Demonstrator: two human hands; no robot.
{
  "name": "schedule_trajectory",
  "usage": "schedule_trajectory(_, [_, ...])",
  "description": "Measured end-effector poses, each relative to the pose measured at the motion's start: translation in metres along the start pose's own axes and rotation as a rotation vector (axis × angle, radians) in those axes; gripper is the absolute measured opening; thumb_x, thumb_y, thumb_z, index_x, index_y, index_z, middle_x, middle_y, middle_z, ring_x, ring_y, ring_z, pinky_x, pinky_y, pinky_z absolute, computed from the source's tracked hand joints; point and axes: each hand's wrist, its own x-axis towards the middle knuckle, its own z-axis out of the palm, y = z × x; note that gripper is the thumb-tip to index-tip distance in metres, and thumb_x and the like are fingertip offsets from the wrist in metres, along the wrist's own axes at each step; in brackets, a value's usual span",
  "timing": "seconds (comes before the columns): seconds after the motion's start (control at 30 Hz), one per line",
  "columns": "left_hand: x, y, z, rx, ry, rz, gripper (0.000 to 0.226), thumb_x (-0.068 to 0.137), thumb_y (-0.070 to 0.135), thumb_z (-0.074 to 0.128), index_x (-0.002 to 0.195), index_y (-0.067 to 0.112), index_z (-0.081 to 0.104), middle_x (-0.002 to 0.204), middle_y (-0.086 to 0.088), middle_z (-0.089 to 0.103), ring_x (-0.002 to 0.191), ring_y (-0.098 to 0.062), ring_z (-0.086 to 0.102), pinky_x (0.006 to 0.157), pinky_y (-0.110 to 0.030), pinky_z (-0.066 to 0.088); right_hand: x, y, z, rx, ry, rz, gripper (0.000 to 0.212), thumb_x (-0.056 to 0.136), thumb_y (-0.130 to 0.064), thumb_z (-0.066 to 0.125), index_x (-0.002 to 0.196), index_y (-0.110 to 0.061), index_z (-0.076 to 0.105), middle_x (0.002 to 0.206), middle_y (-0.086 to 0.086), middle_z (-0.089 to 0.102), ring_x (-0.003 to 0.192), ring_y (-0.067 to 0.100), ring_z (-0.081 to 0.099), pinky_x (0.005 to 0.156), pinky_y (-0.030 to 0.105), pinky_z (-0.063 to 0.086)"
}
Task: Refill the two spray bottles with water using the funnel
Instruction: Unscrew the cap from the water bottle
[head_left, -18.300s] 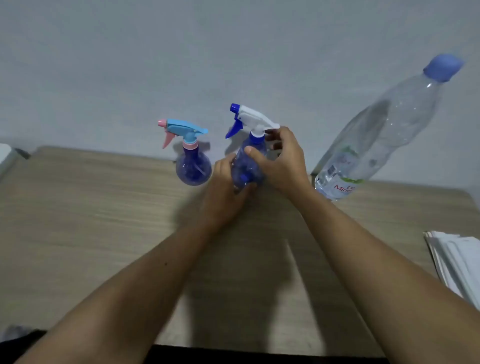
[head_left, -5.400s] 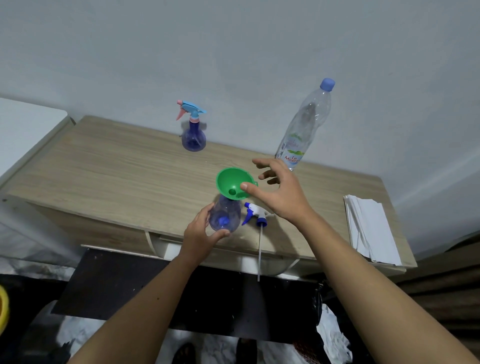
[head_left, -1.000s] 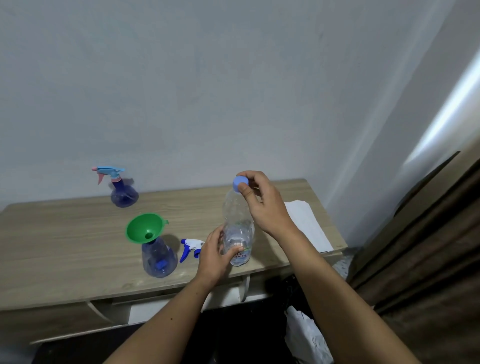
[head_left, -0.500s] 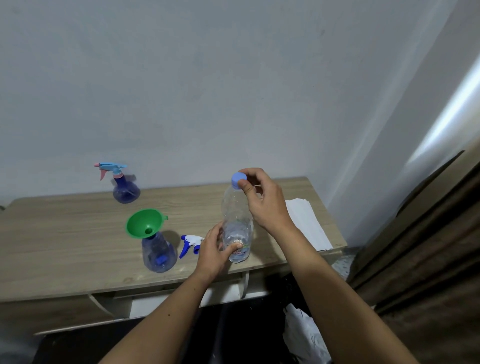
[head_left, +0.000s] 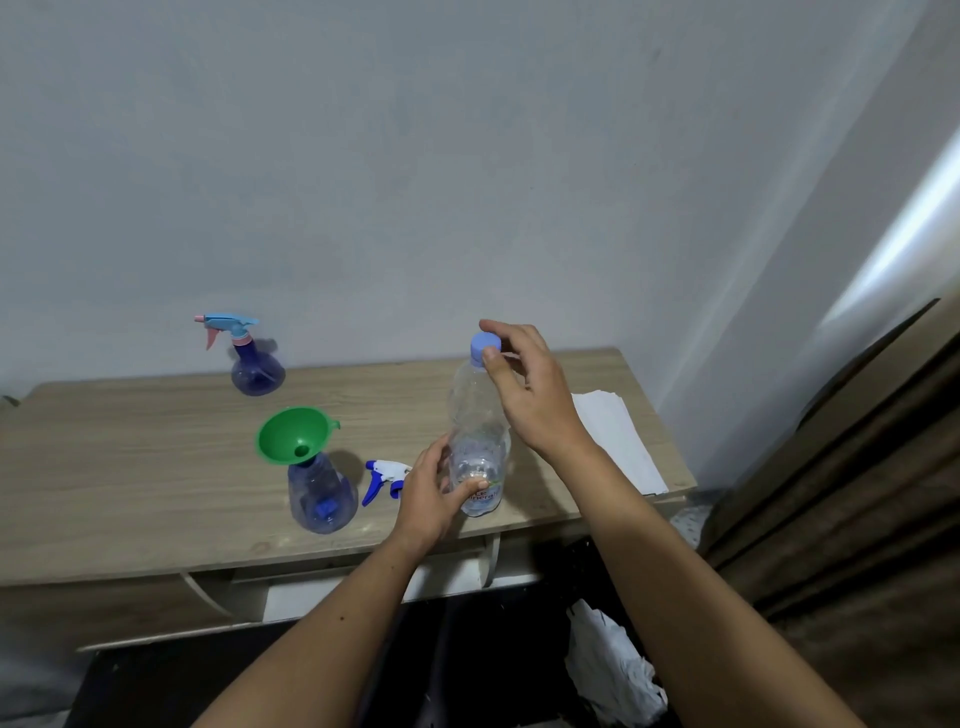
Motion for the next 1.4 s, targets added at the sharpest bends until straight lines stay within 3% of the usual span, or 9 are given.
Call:
schedule_trajectory(0.13, [0.0,0.001,0.0,-0.006,-0.007,-0.002,0.081,0.082,0.02,0.091,0.152,0.021,0.05,0.141,0.004,0.062,0.13,-0.009,0.062,0.104,-0.026,0.056,0.005,0.0,0.001,-0.033,0.04,-0.03,0.035,0.096,-0.024,0.074,0.13,-0.017,0.07,0.119,-0.004,0.061,0.11,0.006,0.063,0.098,0.015,0.047])
schedule_trajectory(0.37, [0.0,0.0,-0.001,-0.016,0.004,-0.005,0.078,0.08,0.019,0.093,0.147,0.026,0.053,0.14,0.007,0.063,0.13,-0.005,0.061,0.107,-0.031,0.056,0.011,0.004,-0.017,0.072,0.112,-0.047,0.034,0.096,-0.012,0.071,0.129,-0.016,0.07,0.122,0.001,0.067,0.108,0.01,0.067,0.099,0.024,0.052])
schedule_trajectory(0.6, [-0.001,0.002,-0.001,-0.034,0.003,0.003,0.077,0.08,0.017,0.092,0.147,0.022,0.054,0.138,0.006,0.063,0.126,0.0,0.062,0.103,-0.026,0.056,-0.008,0.06,-0.028,0.037,0.124,0.172,0.032,0.098,-0.009,0.068,0.126,-0.024,0.066,0.115,-0.004,0.071,0.099,0.009,0.066,0.089,0.014,0.05])
schedule_trajectory(0.67, [0.0,0.002,-0.002,-0.048,0.0,0.001,0.076,0.079,0.013,0.093,0.145,0.021,0.055,0.136,0.005,0.064,0.125,-0.001,0.062,0.101,-0.023,0.056,-0.02,0.085,-0.026,0.01,0.097,0.253,0.031,0.099,-0.012,0.069,0.126,-0.026,0.065,0.111,-0.007,0.071,0.092,-0.003,0.064,0.088,0.01,0.049])
schedule_trajectory(0.9, [-0.003,0.001,-0.002,-0.073,0.013,-0.011,0.075,0.077,0.007,0.093,0.142,0.02,0.056,0.133,0.006,0.068,0.123,-0.003,0.065,0.099,-0.02,0.055,-0.067,0.175,-0.011,-0.122,-0.048,0.51,0.032,0.099,-0.011,0.068,0.131,-0.012,0.063,0.101,-0.001,0.065,0.073,-0.007,0.062,0.073,0.002,0.047])
schedule_trajectory(1.03, [-0.003,0.002,0.001,-0.082,0.03,-0.015,0.075,0.077,0.007,0.093,0.14,0.027,0.057,0.13,0.013,0.068,0.124,-0.004,0.065,0.1,-0.023,0.056,-0.092,0.217,0.002,-0.203,-0.048,0.514,0.034,0.088,-0.006,0.08,0.121,-0.004,0.069,0.116,0.012,0.059,0.08,0.004,0.061,0.079,0.014,0.051])
schedule_trajectory(1.1, [-0.003,0.003,0.002,-0.08,0.038,-0.018,0.075,0.078,0.007,0.092,0.139,0.031,0.056,0.13,0.014,0.068,0.122,-0.001,0.065,0.1,-0.023,0.056,-0.1,0.231,0.009,-0.222,-0.024,0.513,0.036,0.083,-0.003,0.082,0.117,-0.003,0.071,0.113,0.012,0.061,0.086,0.016,0.063,0.083,0.028,0.054])
schedule_trajectory(1.23, [-0.001,0.003,0.001,-0.074,0.042,-0.023,0.076,0.078,0.006,0.092,0.142,0.027,0.056,0.132,0.011,0.067,0.119,0.003,0.065,0.1,-0.024,0.057,-0.102,0.247,0.019,-0.244,0.008,0.51,0.037,0.078,-0.007,0.084,0.113,-0.008,0.074,0.11,0.009,0.068,0.097,0.026,0.065,0.087,0.039,0.056])
schedule_trajectory(1.4, [-0.002,0.003,0.001,-0.053,0.045,-0.025,0.077,0.079,0.005,0.091,0.145,0.024,0.055,0.133,0.008,0.067,0.121,0.0,0.065,0.101,-0.025,0.057,-0.104,0.247,0.018,-0.247,-0.003,0.49,0.038,0.079,-0.006,0.084,0.115,-0.008,0.073,0.114,0.008,0.065,0.101,0.025,0.064,0.087,0.037,0.055])
